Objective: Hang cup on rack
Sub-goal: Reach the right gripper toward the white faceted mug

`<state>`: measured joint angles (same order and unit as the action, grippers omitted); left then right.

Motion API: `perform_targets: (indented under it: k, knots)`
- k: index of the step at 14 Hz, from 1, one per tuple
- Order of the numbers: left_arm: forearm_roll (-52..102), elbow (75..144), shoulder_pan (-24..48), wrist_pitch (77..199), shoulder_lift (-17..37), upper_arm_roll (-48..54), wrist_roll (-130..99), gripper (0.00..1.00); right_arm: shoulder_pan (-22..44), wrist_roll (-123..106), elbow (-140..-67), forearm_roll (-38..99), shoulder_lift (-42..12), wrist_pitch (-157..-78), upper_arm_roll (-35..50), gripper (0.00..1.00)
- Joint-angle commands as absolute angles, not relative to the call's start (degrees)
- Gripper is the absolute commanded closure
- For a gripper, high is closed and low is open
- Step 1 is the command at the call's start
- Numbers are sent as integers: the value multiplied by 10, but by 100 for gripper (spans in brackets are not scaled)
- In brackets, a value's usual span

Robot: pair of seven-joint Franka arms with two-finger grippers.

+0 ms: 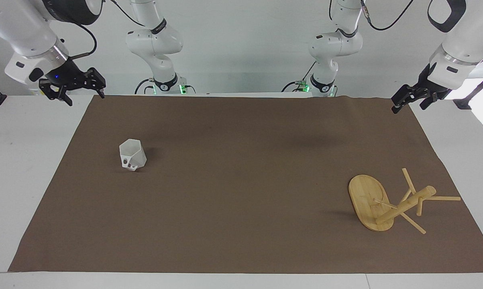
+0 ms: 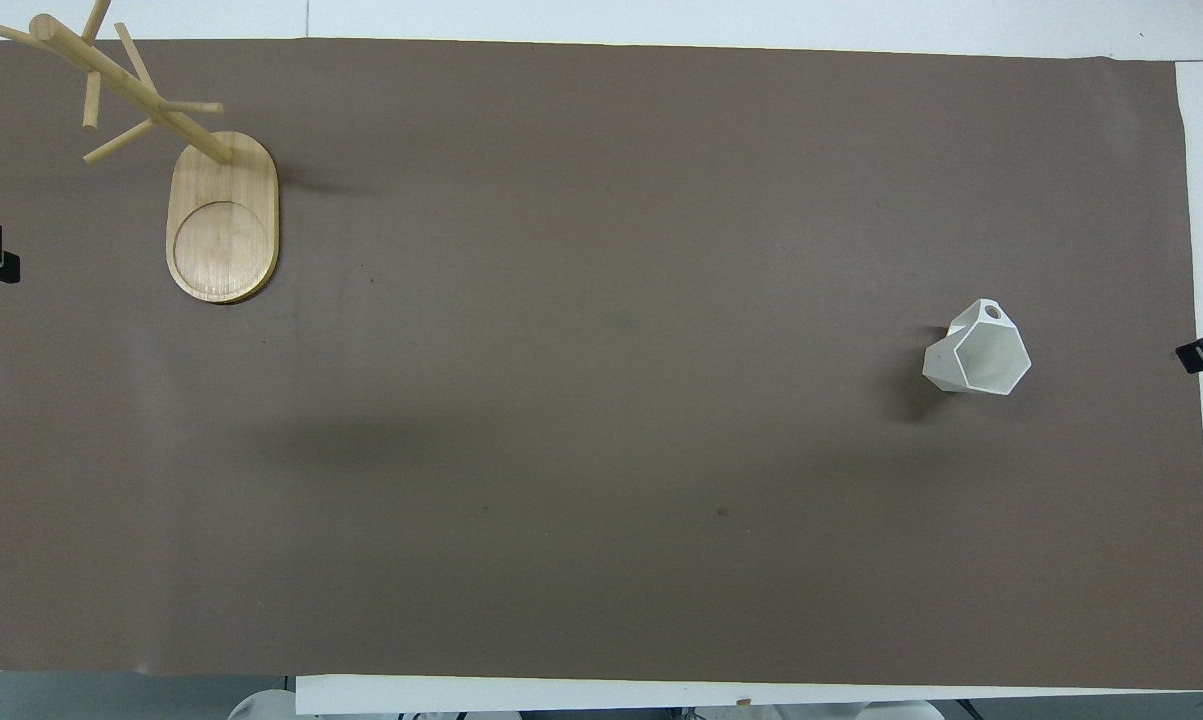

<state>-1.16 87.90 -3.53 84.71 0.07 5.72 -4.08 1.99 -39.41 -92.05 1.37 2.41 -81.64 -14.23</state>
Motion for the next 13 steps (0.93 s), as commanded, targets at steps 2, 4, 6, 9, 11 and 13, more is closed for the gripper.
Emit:
perform_targets:
  k: [2,4,6,9,11,13]
  knots:
    - [-11,891,-38,842,-13,56,-39,0,-5,-750,-935,117,5,-853,-221,0]
    - [-11,891,-37,842,-13,56,-39,0,-13,-893,-939,210,-32,-847,-281,0]
    - [-11,891,-37,842,-13,56,-39,0,-35,-1031,-938,290,-80,-816,-307,0]
    - [-11,891,-38,842,-13,56,-39,0,-73,-1161,-942,411,-156,-740,-332,0]
    - [-11,891,-38,842,-13,56,-39,0,-105,-1232,-956,473,-197,-693,-331,0]
    - [-11,891,-37,842,-13,56,-39,0,-134,-1305,-955,546,-274,-651,-313,0]
